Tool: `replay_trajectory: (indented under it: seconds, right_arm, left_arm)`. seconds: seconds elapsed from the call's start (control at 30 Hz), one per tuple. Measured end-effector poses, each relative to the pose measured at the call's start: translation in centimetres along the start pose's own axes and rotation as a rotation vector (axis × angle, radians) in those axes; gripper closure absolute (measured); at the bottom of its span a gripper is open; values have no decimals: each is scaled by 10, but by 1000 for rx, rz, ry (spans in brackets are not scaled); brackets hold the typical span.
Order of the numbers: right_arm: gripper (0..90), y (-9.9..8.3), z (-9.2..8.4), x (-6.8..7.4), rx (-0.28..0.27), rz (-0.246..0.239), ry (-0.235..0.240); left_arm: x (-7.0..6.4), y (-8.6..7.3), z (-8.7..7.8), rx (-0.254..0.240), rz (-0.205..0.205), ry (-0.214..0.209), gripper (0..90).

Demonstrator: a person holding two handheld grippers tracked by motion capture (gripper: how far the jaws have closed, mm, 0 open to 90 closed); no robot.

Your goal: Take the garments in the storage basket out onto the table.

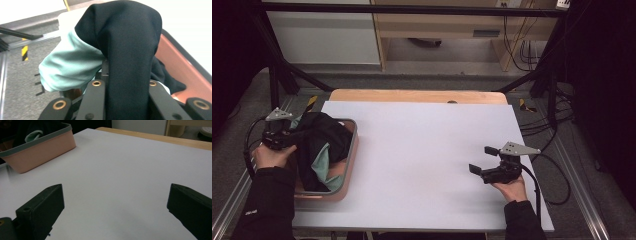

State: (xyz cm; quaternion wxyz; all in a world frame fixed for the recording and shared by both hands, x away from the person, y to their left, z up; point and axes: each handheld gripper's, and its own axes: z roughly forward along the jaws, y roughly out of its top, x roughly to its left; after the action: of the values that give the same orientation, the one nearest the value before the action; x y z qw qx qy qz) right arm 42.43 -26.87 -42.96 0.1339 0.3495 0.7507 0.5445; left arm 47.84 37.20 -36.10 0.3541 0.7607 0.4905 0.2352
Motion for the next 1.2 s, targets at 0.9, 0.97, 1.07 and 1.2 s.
replay_trajectory:
  seconds: [0.9,0.97,1.07,1.2]
  right_arm:
    - [16,0,-1,0,-3,1,-2]
    - [16,0,-1,0,-3,1,-1]
    - [16,0,-1,0,-3,1,-2]
    - [16,0,-1,0,-4,0,-2]
  left_arm:
    - [-10,16,-28,-58,47,-21,806]
    - [-11,18,-30,-63,51,-23,807]
    - [-12,20,-33,-66,55,-22,806]
    - [-14,23,-40,-76,66,-26,807]
